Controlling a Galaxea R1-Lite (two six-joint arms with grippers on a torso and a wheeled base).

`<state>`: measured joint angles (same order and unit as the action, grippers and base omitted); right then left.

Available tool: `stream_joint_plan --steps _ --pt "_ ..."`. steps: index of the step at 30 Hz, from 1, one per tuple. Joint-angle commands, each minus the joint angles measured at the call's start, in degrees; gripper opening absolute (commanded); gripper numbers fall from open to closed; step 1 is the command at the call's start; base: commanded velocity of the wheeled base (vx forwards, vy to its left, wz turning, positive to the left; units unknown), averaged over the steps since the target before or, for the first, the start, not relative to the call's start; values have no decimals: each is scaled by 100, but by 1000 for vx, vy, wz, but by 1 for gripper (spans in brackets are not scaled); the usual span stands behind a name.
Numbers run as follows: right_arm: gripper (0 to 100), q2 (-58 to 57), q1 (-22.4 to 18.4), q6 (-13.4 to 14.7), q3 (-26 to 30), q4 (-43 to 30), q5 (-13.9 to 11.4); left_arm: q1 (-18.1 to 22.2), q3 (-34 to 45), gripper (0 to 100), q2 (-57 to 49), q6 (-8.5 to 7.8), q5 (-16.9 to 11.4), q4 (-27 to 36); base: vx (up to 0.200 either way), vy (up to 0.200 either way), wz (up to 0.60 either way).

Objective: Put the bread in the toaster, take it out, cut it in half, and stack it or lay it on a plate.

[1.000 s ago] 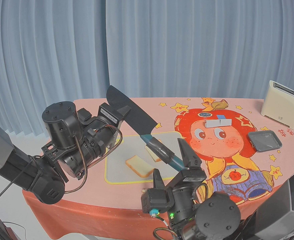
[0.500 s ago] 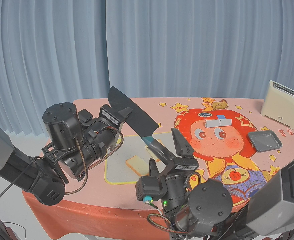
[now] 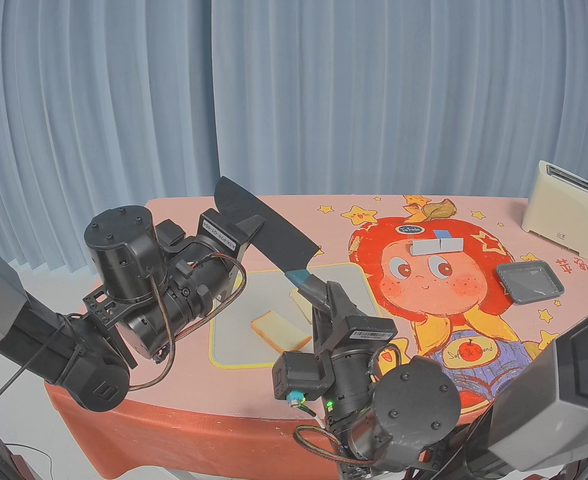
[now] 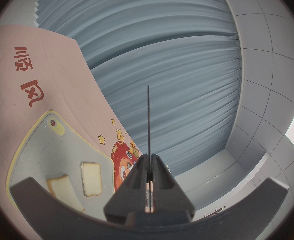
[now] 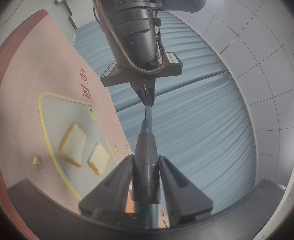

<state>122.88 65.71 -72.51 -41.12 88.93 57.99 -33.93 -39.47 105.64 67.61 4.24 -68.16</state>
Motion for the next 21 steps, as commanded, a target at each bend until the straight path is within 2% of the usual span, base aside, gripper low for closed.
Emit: stream_joint_plan --steps 1,8,9,17,21 --pt "0 43 12 18 -1 45 2 0 19 0 -9 -2 -2 13 0 0 0" --pt "0 43 12 18 -10 45 2 9 36 0 -17 -2 -20 4 0 0 0" --pt "0 43 12 18 -1 45 2 0 63 100 -17 -2 -29 -5 0 0 0" --pt "0 -45 -5 35 16 45 -7 -26 159 100 -53 -11 -99 -101 0 0 0" --pt "0 -115 -49 35 25 45 -7 -272 379 100 -228 -64 -125 -101 0 0 0"
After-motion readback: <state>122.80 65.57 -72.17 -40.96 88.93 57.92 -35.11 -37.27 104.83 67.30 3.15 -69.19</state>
